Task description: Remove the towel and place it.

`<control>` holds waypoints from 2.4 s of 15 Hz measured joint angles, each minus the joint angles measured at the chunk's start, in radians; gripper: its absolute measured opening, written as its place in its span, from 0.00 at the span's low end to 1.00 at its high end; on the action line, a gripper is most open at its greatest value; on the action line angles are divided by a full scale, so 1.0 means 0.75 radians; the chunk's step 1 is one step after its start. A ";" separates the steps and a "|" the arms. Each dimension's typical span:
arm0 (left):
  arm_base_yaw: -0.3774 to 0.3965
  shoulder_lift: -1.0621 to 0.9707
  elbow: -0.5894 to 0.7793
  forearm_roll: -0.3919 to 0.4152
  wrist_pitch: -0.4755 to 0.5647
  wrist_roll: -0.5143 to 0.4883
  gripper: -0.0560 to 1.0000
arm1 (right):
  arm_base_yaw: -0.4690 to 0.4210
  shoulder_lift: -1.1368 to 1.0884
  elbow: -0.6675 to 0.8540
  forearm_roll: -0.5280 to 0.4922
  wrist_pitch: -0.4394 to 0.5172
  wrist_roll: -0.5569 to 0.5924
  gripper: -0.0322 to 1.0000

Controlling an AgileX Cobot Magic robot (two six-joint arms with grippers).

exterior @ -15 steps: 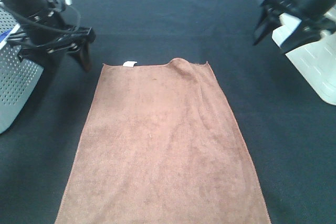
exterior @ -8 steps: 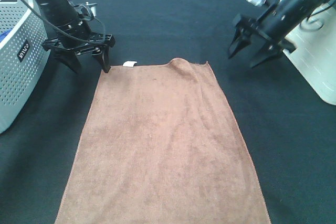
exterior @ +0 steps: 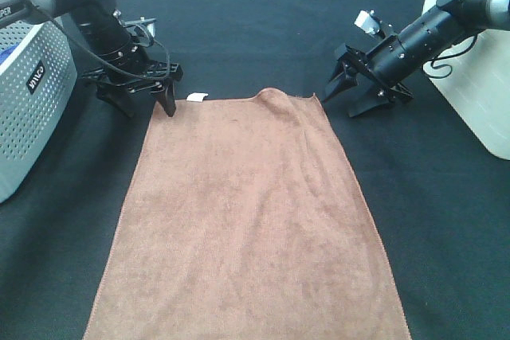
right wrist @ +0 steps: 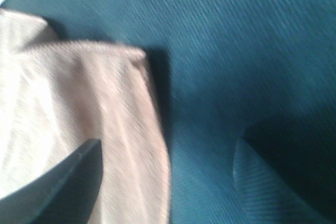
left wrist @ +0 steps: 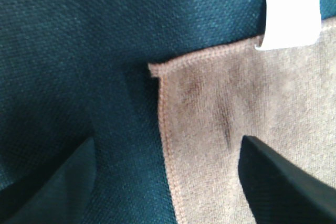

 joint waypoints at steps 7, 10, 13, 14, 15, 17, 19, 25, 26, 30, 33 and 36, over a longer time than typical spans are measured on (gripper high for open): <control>0.003 0.021 -0.012 -0.123 -0.037 0.027 0.70 | 0.120 0.009 -0.004 0.023 -0.144 -0.052 0.69; -0.020 0.039 -0.021 -0.181 -0.065 0.049 0.70 | 0.164 0.009 -0.004 0.012 -0.215 -0.055 0.69; -0.039 0.045 -0.025 -0.201 -0.075 0.064 0.66 | 0.171 0.012 -0.004 -0.001 -0.264 -0.055 0.60; -0.039 0.045 -0.025 -0.201 -0.076 0.064 0.62 | 0.171 0.015 -0.004 -0.017 -0.279 -0.055 0.55; -0.039 0.048 -0.025 -0.197 -0.077 0.065 0.53 | 0.171 0.019 -0.004 -0.037 -0.291 -0.055 0.47; -0.039 0.056 -0.025 -0.180 -0.083 0.095 0.31 | 0.171 0.021 -0.004 -0.092 -0.316 -0.055 0.27; -0.039 0.059 -0.025 -0.183 -0.088 0.145 0.07 | 0.171 0.021 -0.004 -0.139 -0.329 -0.055 0.03; -0.053 0.075 -0.085 -0.107 -0.064 0.160 0.06 | 0.152 0.008 -0.005 -0.176 -0.376 -0.044 0.03; -0.056 0.081 -0.113 -0.085 -0.061 0.159 0.06 | 0.132 -0.003 -0.003 -0.196 -0.403 -0.031 0.03; -0.061 0.105 -0.196 -0.021 -0.095 0.159 0.06 | 0.095 -0.040 0.001 -0.211 -0.471 -0.024 0.03; -0.061 0.107 -0.271 0.016 -0.209 0.155 0.06 | 0.096 -0.041 0.001 -0.180 -0.568 -0.027 0.03; -0.061 0.107 -0.291 0.043 -0.347 0.151 0.06 | 0.096 -0.041 -0.067 -0.120 -0.627 -0.075 0.03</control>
